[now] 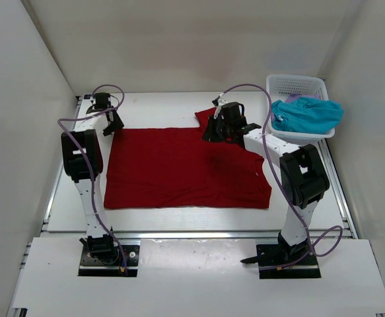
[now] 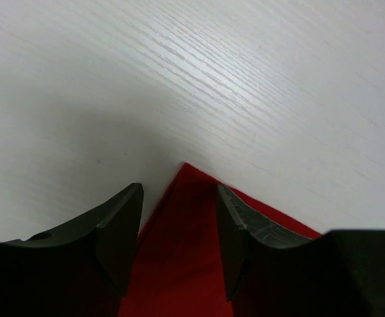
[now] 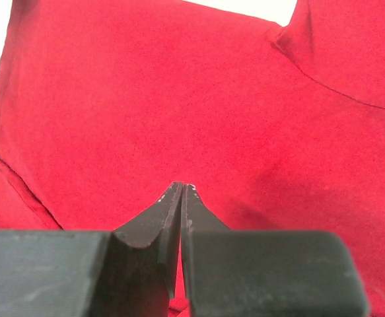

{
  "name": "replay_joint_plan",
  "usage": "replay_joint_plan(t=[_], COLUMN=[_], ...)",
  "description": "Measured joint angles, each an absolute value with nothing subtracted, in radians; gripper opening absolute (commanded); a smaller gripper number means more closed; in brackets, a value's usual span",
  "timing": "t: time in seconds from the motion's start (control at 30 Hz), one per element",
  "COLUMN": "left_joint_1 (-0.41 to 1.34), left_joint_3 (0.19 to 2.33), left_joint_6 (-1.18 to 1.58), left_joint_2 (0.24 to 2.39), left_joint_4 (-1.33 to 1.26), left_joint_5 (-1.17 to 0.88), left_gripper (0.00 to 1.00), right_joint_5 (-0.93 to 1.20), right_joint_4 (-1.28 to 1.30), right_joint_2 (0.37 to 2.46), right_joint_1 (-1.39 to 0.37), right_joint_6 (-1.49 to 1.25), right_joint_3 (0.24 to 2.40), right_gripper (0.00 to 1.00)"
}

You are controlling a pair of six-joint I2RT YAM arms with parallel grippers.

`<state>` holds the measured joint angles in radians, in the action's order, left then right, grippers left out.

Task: Fold and stack the t-shirts
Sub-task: Grap the side of the flattened tshirt furthest away from the robot with both arms

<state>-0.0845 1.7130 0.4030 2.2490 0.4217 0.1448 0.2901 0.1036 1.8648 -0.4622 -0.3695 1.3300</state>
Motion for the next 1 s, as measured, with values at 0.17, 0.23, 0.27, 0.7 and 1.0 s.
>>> replay_joint_plan(t=[0.17, 0.23, 0.27, 0.7, 1.0], left_joint_1=[-0.075, -0.070, -0.070, -0.070, -0.068], left_joint_3=[1.765, 1.776, 1.776, 1.766, 1.653], left_joint_6=[0.377, 0.368, 0.365, 0.339, 0.356], left_joint_2=[2.275, 2.280, 2.280, 2.280, 2.218], left_joint_4=[0.472, 0.481, 0.482, 0.475, 0.387], left_joint_5=[0.152, 0.152, 0.152, 0.153, 0.128], left_gripper=[0.55, 0.53, 0.52, 0.00, 0.00], right_joint_5=[0.292, 0.295, 0.298, 0.308, 0.202], right_joint_4=[0.101, 0.097, 0.096, 0.092, 0.194], right_joint_2=[1.865, 1.865, 1.865, 1.869, 2.172], right_joint_1=[-0.461, -0.459, -0.457, -0.397, -0.224], right_joint_6=[-0.370, -0.371, -0.372, -0.381, -0.334], right_joint_3=[1.330, 1.330, 1.330, 1.376, 1.803], right_gripper=[0.04, 0.03, 0.04, 0.26, 0.41])
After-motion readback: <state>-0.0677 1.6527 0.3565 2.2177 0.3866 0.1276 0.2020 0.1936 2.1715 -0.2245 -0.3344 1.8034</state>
